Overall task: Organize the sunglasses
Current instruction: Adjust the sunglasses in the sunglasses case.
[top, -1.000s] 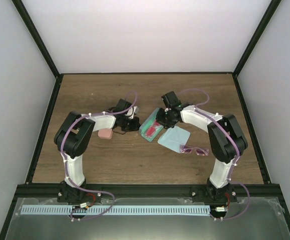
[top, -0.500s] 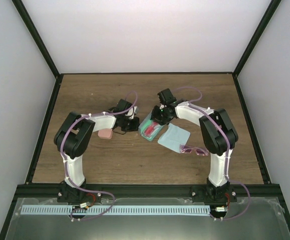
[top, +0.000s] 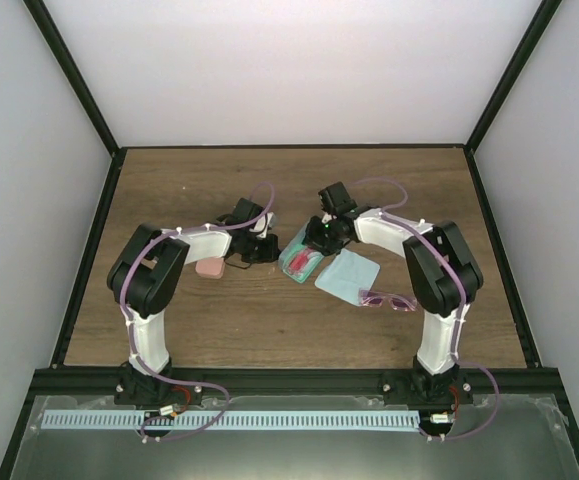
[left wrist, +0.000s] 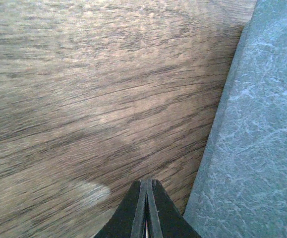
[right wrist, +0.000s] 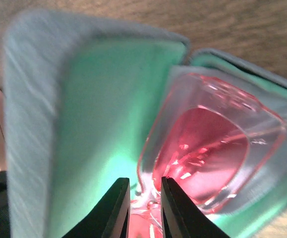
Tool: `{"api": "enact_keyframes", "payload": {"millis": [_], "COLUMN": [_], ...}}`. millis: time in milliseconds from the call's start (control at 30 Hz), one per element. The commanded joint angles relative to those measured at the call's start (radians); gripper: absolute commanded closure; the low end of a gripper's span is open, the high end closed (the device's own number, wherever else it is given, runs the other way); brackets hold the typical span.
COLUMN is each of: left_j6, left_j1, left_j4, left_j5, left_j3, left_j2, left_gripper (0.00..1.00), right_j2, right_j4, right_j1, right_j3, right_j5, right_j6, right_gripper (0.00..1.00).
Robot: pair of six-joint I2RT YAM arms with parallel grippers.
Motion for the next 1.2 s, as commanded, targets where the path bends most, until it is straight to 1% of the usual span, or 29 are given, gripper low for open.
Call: {"api": "enact_keyframes", "payload": {"millis": [0,200,433,533,733,900,1067,1167], "left_j6": [-0.001,-0.019,-0.030,-0.038,-0.053,-0.060,-0.065,-0.063], "left_j1": [-0.002,-0.005,-0.011,-0.012,-0.012,-0.012,-0.014,-0.014], "left_j4": [-0.026,-0.004,0.005,0.008,0.012,0.013,0.012,0.007], "left_j5": [-0.026,-0.021,-0.028,-0.032,-0.033,-0.037,-0.046,-0.051], "left_j3": [-0.029,-0.042,-0.052,-0.061,-0.079,-0.075,-0.077,-0.083], "left_j2": [-0.008,-0.008,-0.016,-0.019,-0.037,-0.042,-0.052,-0.058], "left_gripper": [0.96,0.96,0.96,0.96,0.96,0.96,0.96,0.96], "right_j2": [-0.070,-0.117,-0.155,-0.138,-0.124,-0.117,-0.096,-0.082], "right_j4": [-0.042,-0.049,-0.001,0.029,0.061,0.071,0.034,0.025], "right_j1": [0.010,0.011,0.025,0.035,0.091,0.098,0.081,0.060], "right_j3": [-0.060,-0.075,-0.085,-0.102,-0.133,-0.183,-0.176,-0.172], "right_j5": [0.023,0.053,-0.004,-0.044,-0.073,-0.058,-0.006,-0.001], "right_j6": [-0.014,-0.035,-0.040,-0.035,-0.030,-0.022,-0.029,-0.032], "right_gripper": [0.81,0.81,0.81,0.81,0.81,0.81,0.81,0.81]}}
